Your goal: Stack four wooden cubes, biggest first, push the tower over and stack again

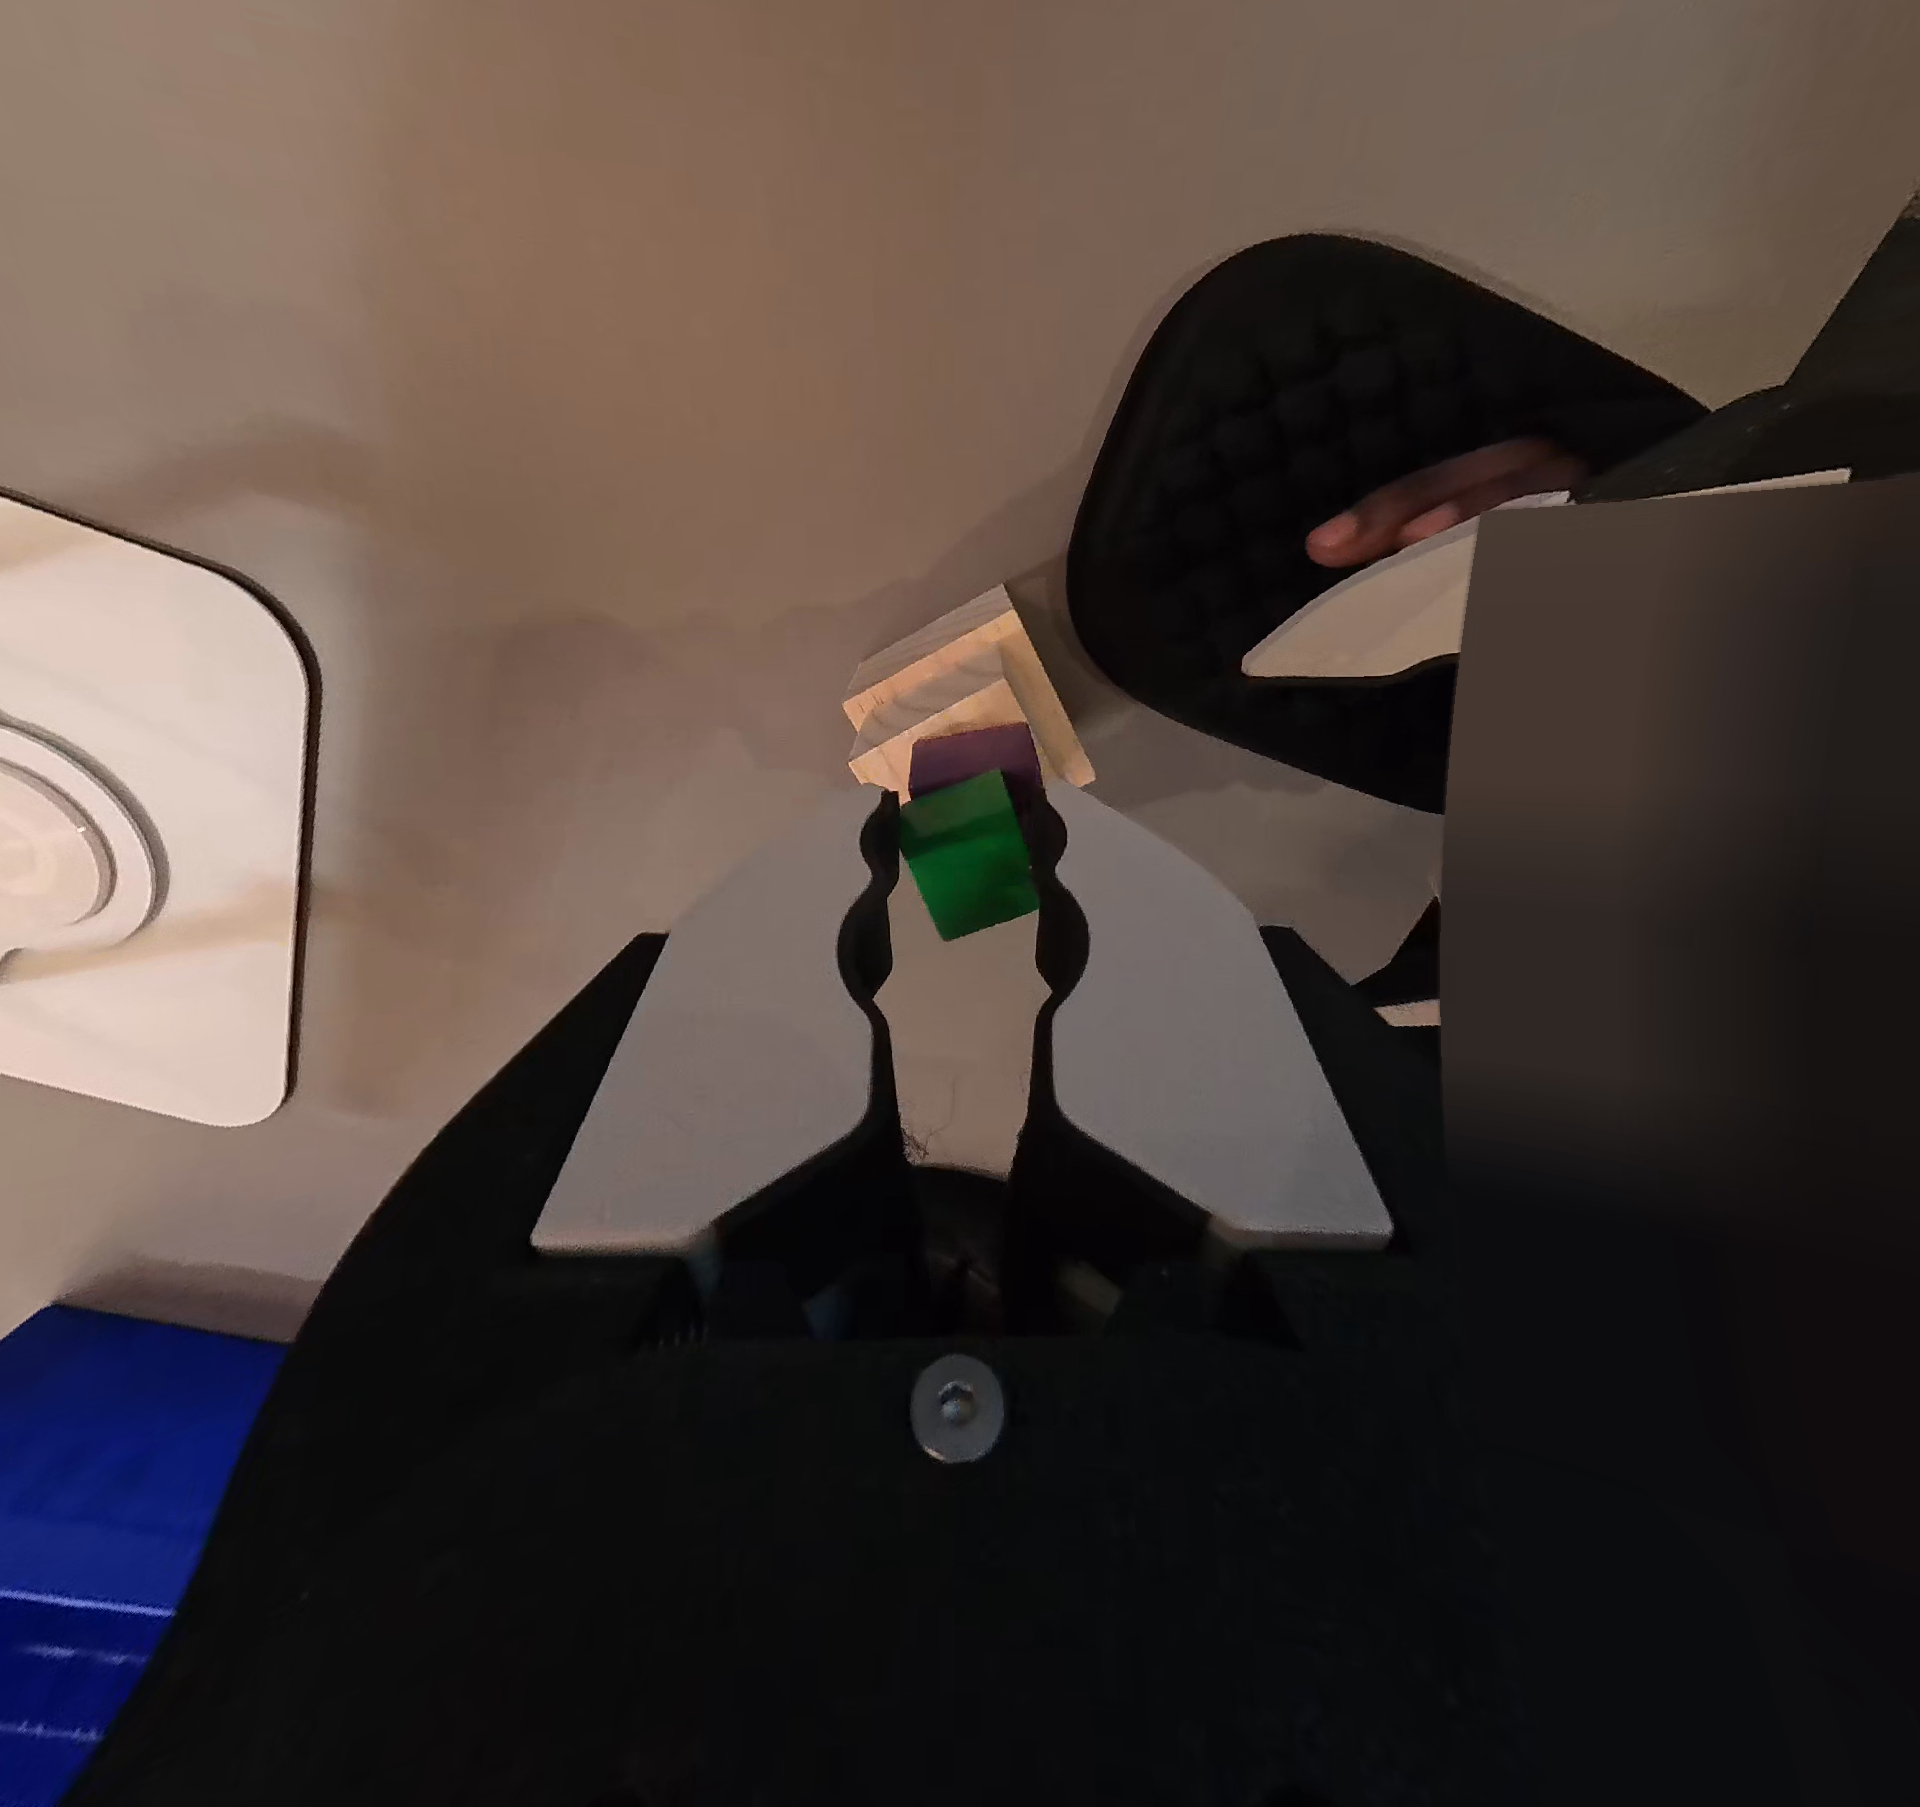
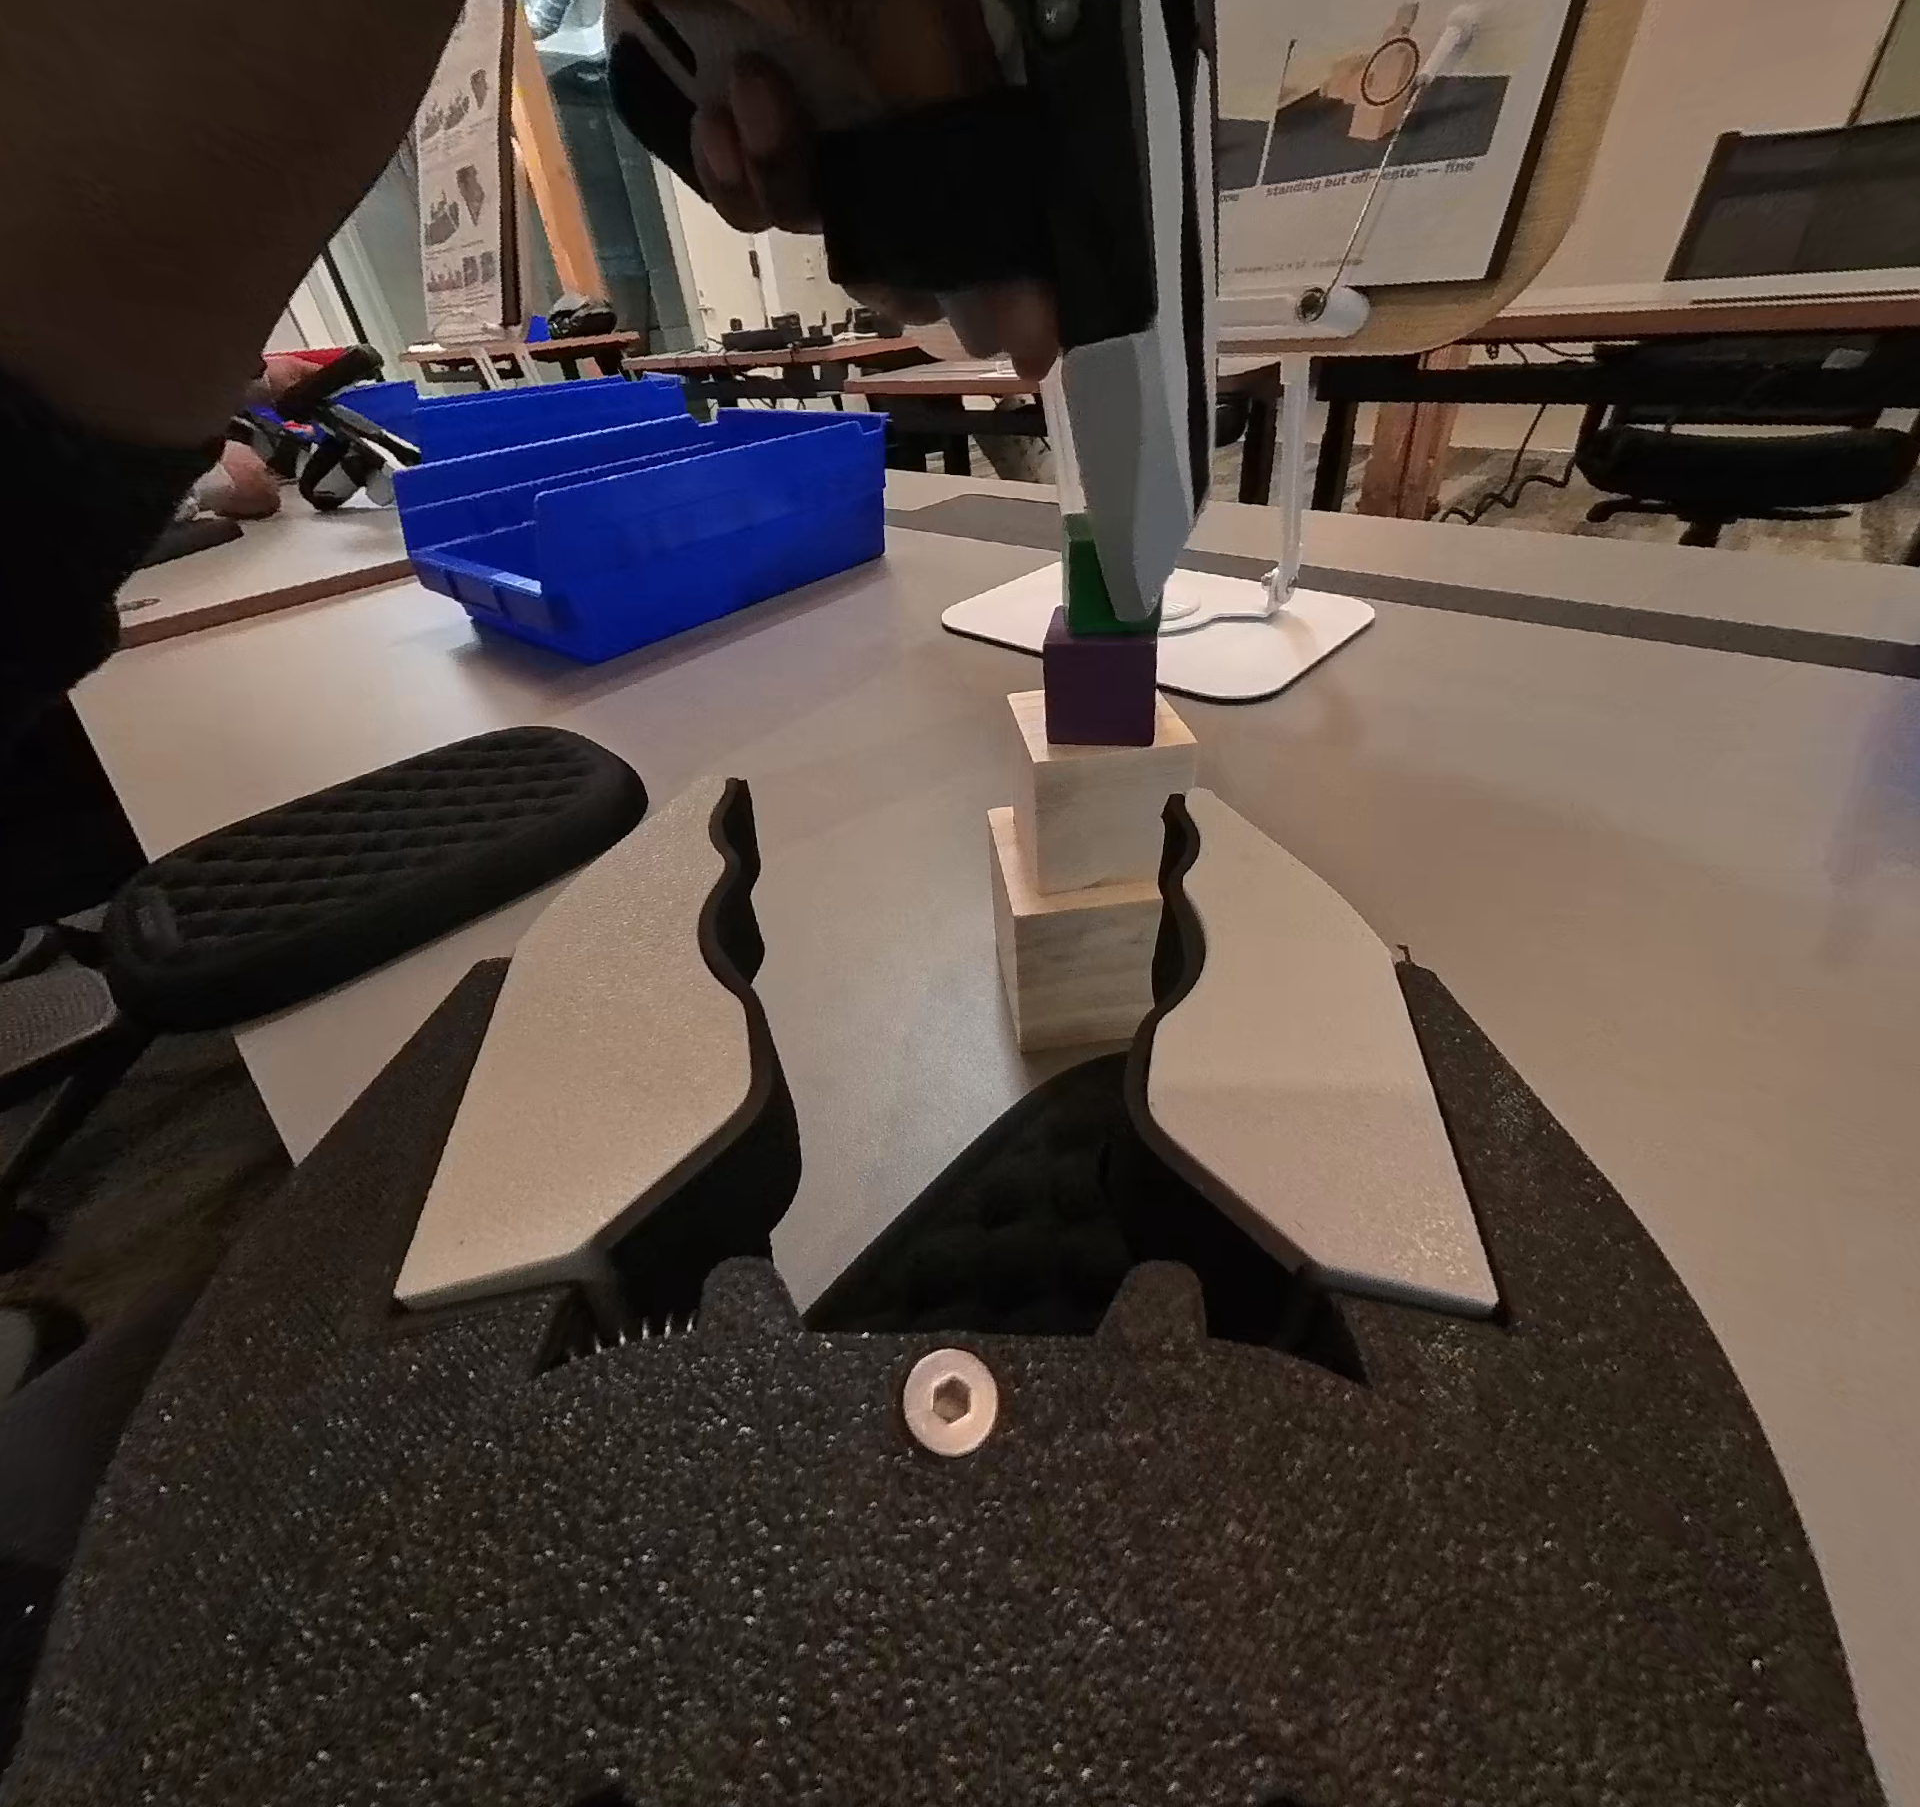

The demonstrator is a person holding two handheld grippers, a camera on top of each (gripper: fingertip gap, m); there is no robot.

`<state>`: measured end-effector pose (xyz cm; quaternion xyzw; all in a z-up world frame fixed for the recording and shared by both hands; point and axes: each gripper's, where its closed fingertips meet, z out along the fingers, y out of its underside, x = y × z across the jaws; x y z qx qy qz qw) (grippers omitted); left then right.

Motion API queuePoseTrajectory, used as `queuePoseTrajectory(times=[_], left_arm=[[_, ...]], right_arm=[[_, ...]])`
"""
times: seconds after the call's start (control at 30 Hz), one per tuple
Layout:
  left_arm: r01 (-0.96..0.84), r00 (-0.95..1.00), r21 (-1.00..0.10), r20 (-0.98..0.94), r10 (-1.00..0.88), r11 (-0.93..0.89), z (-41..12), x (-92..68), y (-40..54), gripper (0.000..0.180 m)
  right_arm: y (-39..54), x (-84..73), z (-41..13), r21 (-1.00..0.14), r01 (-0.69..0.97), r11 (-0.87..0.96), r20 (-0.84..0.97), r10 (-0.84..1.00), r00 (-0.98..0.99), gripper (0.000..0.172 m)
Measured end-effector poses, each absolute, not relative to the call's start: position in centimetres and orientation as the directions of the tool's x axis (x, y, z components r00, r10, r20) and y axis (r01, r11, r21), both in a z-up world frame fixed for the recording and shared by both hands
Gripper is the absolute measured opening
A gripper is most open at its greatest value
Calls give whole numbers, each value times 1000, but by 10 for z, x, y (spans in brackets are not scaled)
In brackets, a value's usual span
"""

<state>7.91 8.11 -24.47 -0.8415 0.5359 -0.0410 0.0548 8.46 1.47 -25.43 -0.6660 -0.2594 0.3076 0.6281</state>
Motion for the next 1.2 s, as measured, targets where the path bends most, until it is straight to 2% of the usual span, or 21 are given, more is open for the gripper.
queuePoseTrajectory(times=[0.17, 0.37, 0.43, 0.53, 0.6, 0.67, 0.8, 0.87, 0.97, 1.07, 1.2], left_arm=[[-899, 417, -135, 16, -909, -416, -246, 79, 79, 24], [-895, 424, -148, 6, -906, -420, -243, 77, 81, 39], [-893, 427, -161, -4, -904, -421, -240, 77, 82, 56], [-882, 445, -212, -80, -892, -421, -235, 73, 90, 104], [-879, 451, -252, -167, -877, -404, -231, 67, 98, 145], [-871, 461, -303, -237, -855, -386, -225, 61, 102, 146], [-765, 511, -579, -280, -812, -282, -198, 62, 100, 146], [-653, 532, -743, -312, -787, -147, -173, 58, 90, 146], [-400, 601, -917, -256, -757, -7, -141, 35, 60, 146], [-177, 679, -977, -210, -703, 121, -124, -6, 34, 146], [-96, 799, -971, -207, -564, 219, -137, -66, 17, 146]], right_arm=[[15, 85, -254, -996, -39, -76, -82, 732, 676, 74], [15, 85, -254, -996, -42, -75, -84, 732, 676, 74], [15, 85, -254, -997, -41, -73, -81, 731, 678, 74], [15, 84, -254, -997, -38, -71, -78, 732, 677, 74], [15, 84, -254, -997, -38, -70, -78, 732, 677, 75], [15, 84, -255, -997, -36, -75, -79, 731, 678, 76], [15, 84, -255, -997, -31, -67, -70, 729, 681, 79], [15, 83, -255, -998, -21, -64, -61, 726, 685, 80], [15, 82, -257, -998, -3, -61, -46, 721, 691, 85], [16, 82, -258, -998, 10, -62, -38, 716, 697, 93], [17, 83, -258, -998, 21, -51, -21, 698, 716, 107]])
